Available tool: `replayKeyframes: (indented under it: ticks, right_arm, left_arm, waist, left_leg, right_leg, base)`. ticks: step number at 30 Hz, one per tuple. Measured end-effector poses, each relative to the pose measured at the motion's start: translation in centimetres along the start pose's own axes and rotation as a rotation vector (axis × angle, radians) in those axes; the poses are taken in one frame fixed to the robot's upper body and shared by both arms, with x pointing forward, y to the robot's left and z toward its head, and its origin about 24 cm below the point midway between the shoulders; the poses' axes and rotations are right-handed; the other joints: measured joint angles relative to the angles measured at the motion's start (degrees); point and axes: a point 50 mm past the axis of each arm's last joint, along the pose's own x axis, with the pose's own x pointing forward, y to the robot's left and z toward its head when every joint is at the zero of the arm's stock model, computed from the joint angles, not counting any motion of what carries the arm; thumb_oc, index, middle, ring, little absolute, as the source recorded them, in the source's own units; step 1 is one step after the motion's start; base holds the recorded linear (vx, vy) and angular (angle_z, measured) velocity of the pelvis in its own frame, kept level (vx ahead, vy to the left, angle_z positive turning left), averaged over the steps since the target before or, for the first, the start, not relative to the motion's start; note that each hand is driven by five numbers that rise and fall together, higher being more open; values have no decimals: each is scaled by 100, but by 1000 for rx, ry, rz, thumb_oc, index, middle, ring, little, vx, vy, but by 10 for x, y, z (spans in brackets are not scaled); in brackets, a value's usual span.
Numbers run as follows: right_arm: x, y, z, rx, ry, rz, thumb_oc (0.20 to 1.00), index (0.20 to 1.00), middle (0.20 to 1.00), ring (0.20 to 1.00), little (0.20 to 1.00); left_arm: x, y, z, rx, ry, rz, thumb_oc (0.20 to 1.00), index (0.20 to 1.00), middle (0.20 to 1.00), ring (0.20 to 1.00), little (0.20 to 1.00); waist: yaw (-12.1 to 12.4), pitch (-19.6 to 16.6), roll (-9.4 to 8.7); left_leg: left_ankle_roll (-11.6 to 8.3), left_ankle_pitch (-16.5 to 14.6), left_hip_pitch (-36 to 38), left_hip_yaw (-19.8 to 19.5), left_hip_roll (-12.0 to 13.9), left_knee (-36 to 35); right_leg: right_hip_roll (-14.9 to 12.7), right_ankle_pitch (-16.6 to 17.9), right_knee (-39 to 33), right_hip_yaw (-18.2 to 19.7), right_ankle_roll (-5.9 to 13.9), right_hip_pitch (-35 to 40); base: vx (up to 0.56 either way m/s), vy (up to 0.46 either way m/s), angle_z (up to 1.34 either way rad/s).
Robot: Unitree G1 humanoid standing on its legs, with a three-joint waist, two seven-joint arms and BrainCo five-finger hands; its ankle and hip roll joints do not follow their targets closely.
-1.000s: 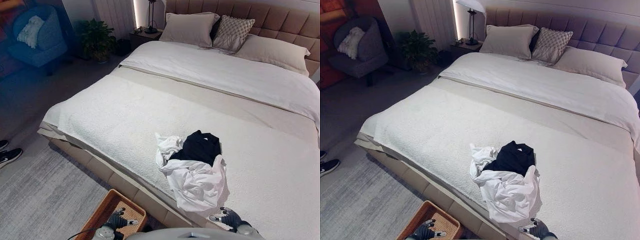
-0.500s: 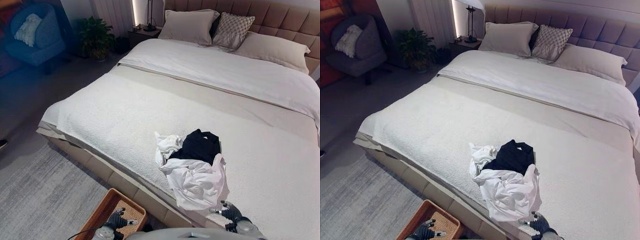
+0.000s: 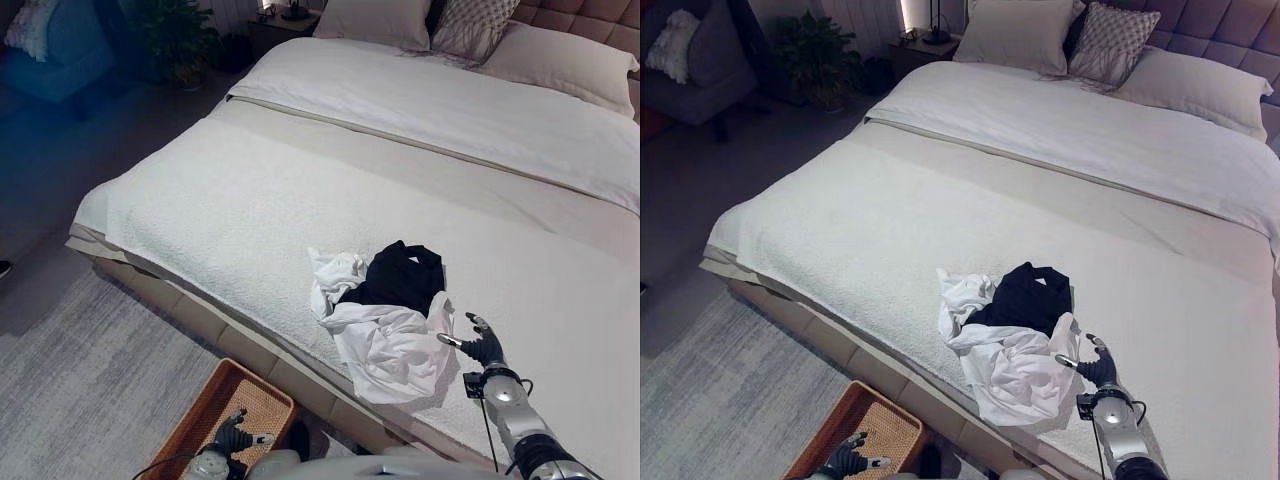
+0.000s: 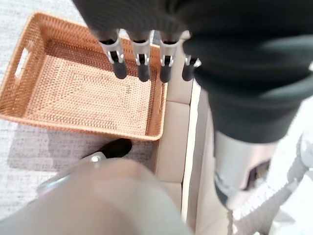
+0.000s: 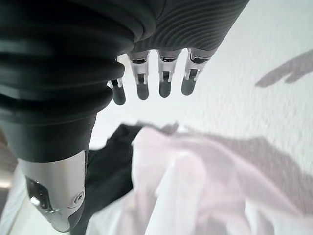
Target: Pick up clothes into the bucket
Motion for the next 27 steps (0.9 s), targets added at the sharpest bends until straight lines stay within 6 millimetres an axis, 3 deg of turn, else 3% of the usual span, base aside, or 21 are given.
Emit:
replayKeyframes:
  ticks: [6, 9, 13, 16, 19, 20, 27]
  right_arm:
    - [15, -11, 14, -55, -16, -106, 1000, 1000, 1000, 1000, 1000]
    - [27, -14, 30, -97, -44, -125, 1000, 1000, 1000, 1000, 1000]
    - [44, -14, 69, -113, -125, -144, 1000, 1000, 1000, 1000, 1000]
    - [56, -18, 111, -123, -207, -178, 1000, 1000, 1000, 1000, 1000]
    - [60, -18, 142, -111, -287, -210, 1000, 1000, 1000, 1000, 1000]
    - [61, -20, 151, -102, -308, -234, 1000, 1000, 1000, 1000, 1000]
    - [62, -21, 187, -115, -400, -280, 1000, 1000, 1000, 1000, 1000]
  left_arm:
    - [6, 4, 25, 18, -75, 36, 1000, 1000, 1000, 1000, 1000]
    - [9, 6, 39, 22, -113, 56, 1000, 1000, 1000, 1000, 1000]
    - [14, 14, 59, -8, -156, 97, 1000, 1000, 1000, 1000, 1000]
    - [17, 22, 82, -63, -208, 135, 1000, 1000, 1000, 1000, 1000]
    - [18, 24, 92, -57, -238, 151, 1000, 1000, 1000, 1000, 1000]
    - [18, 26, 100, -86, -262, 163, 1000, 1000, 1000, 1000, 1000]
    - [15, 29, 129, -104, -370, 179, 1000, 1000, 1000, 1000, 1000]
  waist:
    - [-1, 412, 147]
    - [-6, 651, 208]
    - [102, 1143, 249]
    - [158, 1659, 279]
    - [208, 1930, 249]
    - [304, 2004, 236]
    - [278, 2092, 237]
  left_leg:
    - [10, 90, -396, -72, -17, 75]
    - [7, 92, -781, -129, -20, 308]
    - [-51, 130, -1367, -138, -23, 716]
    - [-51, 129, -1996, -118, -60, 1095]
    - [-49, 128, -2294, -26, -119, 1201]
    - [-48, 127, -2463, 32, -149, 1280]
    - [22, 97, -3263, -15, -192, 1863]
  right_leg:
    - [-13, 100, 9, -76, 61, -312]
    - [-18, 97, 238, -132, 62, -685]
    - [-35, 15, 734, -126, 57, -1314]
    - [-106, -280, 1720, -33, -28, -2253]
    - [-190, -514, 2418, 57, -58, -2874]
    - [-221, -574, 2729, 121, -72, -3171]
    - [-252, -699, 3374, 161, -182, -3994]
  base:
    - [-96, 17, 5]
    - [-87, -10, 6]
    - [-94, -17, -2]
    - [-87, -31, -6]
    - [-64, -40, -11]
    - [-63, -27, -7]
    - [-38, -18, 2]
